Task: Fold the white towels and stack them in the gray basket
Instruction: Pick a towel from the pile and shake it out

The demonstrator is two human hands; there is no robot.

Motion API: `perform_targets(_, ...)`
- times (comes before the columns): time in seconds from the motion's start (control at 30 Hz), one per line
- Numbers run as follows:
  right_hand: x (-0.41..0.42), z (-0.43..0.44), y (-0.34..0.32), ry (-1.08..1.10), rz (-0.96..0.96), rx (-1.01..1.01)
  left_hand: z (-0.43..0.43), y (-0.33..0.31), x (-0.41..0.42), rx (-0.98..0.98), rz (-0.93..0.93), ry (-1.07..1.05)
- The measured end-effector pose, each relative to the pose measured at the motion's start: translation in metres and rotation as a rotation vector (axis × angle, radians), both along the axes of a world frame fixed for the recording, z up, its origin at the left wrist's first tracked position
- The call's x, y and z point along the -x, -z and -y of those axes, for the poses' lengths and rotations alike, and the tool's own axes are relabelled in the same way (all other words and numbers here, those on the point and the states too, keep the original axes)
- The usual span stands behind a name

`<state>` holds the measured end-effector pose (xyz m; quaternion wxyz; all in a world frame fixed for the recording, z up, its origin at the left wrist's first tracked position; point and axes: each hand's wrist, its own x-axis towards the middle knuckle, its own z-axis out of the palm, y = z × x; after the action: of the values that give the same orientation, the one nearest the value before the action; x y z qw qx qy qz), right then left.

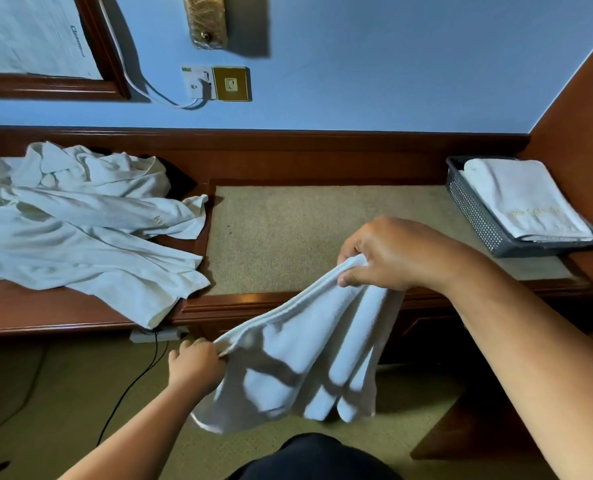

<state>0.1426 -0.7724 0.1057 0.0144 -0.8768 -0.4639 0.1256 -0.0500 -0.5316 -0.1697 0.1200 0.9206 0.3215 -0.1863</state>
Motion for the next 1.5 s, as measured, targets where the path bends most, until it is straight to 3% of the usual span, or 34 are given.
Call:
perform_targets(0.13,0.009,-0.014,0.003,-0.093,0.021,-0.027,0.028,-0.026,-0.026,0.234,0.223,0.153)
perform_targets(0.23,0.012,-0.021,0.005,-0.136,0.035,-0.043,0.053,-0.046,-0.037,0.398,0.502,0.224)
perform_targets(0.33,0.013,-0.021,0.008,-0.153,0.032,-0.057,0.069,-0.058,-0.046,0.51,0.802,0.202)
perform_targets(0.43,0.013,-0.017,0.009,-0.148,0.037,-0.083,0.08,-0.066,-0.054,0.578,0.933,0.187)
perform_targets(0.53,0.014,-0.011,0.008,-0.139,0.039,-0.117,0.087,-0.064,-0.058,0.542,0.88,0.219)
perform_targets(0.7,0.019,-0.003,0.003,-0.136,0.007,-0.168,0.092,-0.056,-0.063,0.528,0.648,0.347)
perform_targets(0.9,0.011,0.013,-0.008,-0.068,0.025,-0.168,0.088,-0.048,-0.061,0.421,0.371,0.352)
perform_targets(1.17,-0.03,0.044,0.006,0.261,0.159,-0.143,0.02,0.002,-0.013,0.094,0.029,0.13)
perform_targets(1.37,-0.052,0.055,0.055,0.418,0.092,-0.18,-0.023,0.015,0.027,-0.059,0.022,-0.124)
perform_targets(1.5,-0.066,0.07,0.099,0.561,0.021,-0.299,-0.045,0.018,0.045,-0.169,0.221,-0.077)
